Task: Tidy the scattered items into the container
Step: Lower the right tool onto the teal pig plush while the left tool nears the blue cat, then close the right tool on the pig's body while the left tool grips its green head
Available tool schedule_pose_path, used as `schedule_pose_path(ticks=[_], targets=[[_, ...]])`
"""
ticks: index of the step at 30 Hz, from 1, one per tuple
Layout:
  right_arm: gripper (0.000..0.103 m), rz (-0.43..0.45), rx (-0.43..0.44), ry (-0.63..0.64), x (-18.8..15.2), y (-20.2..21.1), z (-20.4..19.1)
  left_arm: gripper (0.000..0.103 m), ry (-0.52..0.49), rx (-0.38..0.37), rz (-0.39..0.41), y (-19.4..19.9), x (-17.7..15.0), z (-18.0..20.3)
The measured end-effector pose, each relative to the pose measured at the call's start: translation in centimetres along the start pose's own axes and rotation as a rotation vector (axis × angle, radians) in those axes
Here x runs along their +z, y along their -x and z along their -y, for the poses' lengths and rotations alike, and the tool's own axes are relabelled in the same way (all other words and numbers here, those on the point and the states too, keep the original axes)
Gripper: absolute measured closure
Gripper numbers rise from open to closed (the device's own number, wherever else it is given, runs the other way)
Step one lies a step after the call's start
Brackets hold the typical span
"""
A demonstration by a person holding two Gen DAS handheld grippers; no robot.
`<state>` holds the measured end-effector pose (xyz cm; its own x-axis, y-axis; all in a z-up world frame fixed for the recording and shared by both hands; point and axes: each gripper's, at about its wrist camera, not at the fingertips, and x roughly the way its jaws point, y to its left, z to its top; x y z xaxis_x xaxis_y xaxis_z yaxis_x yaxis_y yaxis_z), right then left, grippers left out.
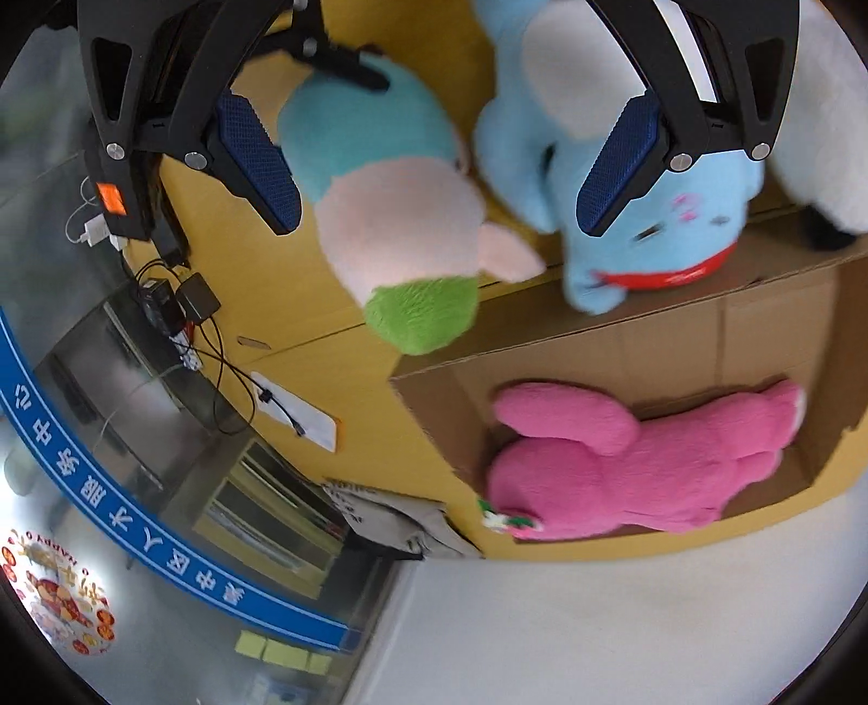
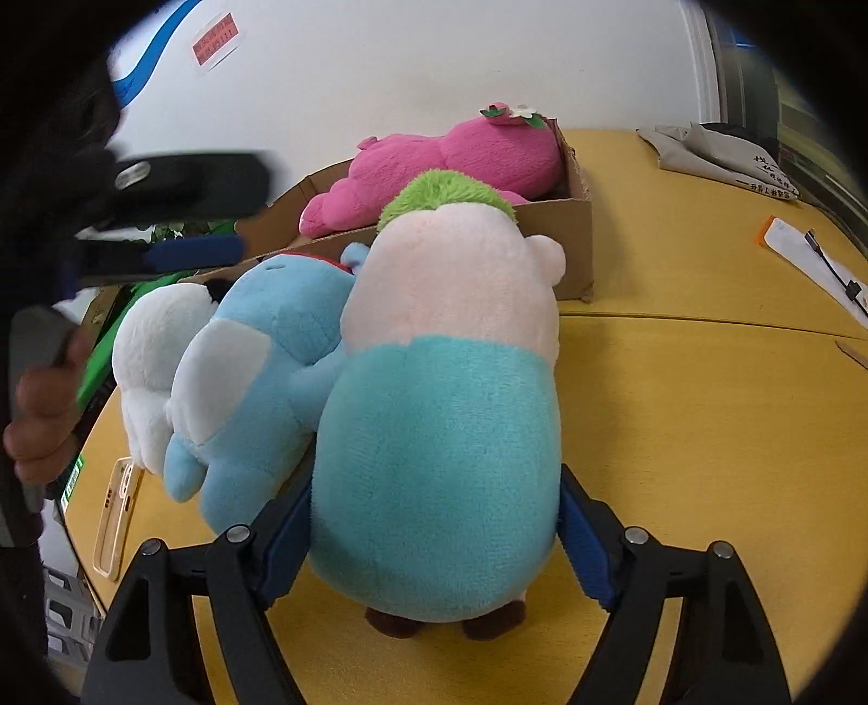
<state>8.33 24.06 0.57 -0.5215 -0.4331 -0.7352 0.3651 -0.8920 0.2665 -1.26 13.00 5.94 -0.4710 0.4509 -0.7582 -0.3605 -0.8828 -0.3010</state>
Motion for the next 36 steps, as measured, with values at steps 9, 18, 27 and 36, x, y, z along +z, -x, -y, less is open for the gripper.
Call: schedule_pose_path(ticks=[9, 18, 27, 36], targets=[[0.015, -0.009, 0.059, -0.06, -0.2, -0.1, 1.4, 0.001, 0.033, -0.02, -0.065, -4.6, 1.2, -0.1], [0.011, -0.032, 0.045, -0.026, 0.2, -0.6, 1.0, 0.015, 0.053, -0.071, -0.098, -5.9, 1.7, -1.0], [0.009, -0.053, -0.033, 0.054, 0.1, -1.5, -0.7, 0.018, 0.035, -0.091, -0.094, -5.5, 2.0, -1.3], [0.009, -0.035, -0.073, 0.103, -0.7, -1.3, -1.0, 0.026, -0.003, -0.119, -0.126, -6.6, 2.1, -0.5]])
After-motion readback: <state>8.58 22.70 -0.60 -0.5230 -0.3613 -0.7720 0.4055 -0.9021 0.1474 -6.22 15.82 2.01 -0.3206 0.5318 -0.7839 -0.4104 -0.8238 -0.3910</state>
